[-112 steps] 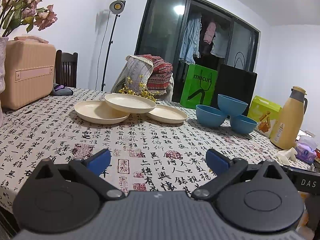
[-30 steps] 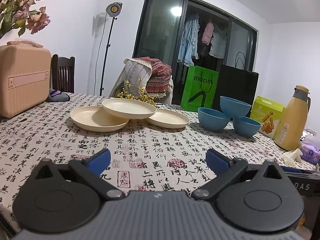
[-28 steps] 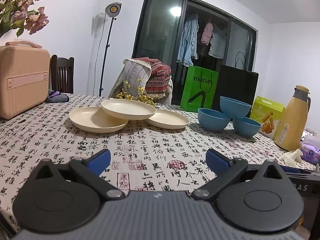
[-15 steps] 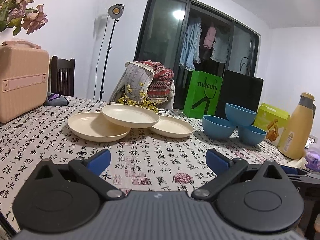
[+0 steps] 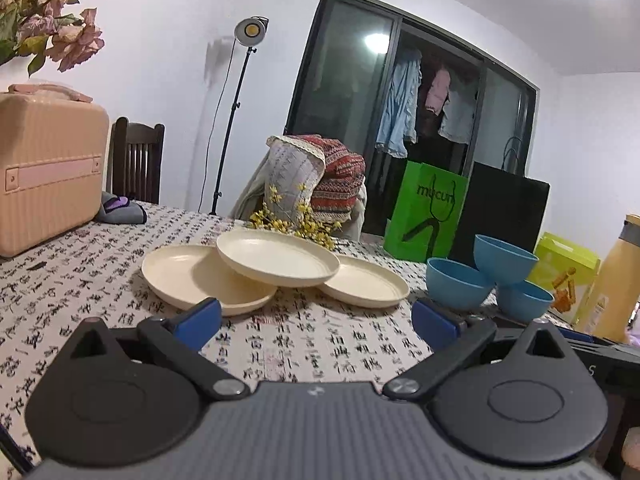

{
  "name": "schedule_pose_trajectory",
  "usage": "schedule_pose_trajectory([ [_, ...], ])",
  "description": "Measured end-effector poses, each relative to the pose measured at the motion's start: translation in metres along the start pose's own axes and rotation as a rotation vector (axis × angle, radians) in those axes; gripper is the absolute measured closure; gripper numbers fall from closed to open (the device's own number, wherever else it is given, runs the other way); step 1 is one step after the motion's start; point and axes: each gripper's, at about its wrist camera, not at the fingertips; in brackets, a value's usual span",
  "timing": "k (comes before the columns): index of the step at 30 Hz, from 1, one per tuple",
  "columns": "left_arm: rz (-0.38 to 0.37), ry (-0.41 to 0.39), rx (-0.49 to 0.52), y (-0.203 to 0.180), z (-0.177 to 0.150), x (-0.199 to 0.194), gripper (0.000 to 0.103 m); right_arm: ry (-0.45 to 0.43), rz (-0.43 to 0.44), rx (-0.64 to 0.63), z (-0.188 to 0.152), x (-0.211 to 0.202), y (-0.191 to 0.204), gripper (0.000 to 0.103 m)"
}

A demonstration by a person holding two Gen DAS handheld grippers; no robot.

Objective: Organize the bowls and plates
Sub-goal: 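Move both grippers forward toward the overlapping cream plates, then lower both grippers over the rims of the cream plates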

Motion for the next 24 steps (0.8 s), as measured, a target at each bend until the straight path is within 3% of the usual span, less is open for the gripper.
schedule_pose_trajectory([
  [10,0.023,-0.022,-0.035,0.01,0.026,0.023,0.0,-0.018,0.005,-0.001,0.02,0.031,0.007,0.0],
  [24,0.071,0.043,-0.116,0.036,0.053,0.08,0.0,-0.028,-0.01,0.002,0.044,0.083,0.02,0.0],
])
Point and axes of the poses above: each gripper's, at about its wrist camera, not at the fingertips, and x roughly the way its jaws point, y to its left, z to its top, and after that the axes turned 1 degree about z, right-handed
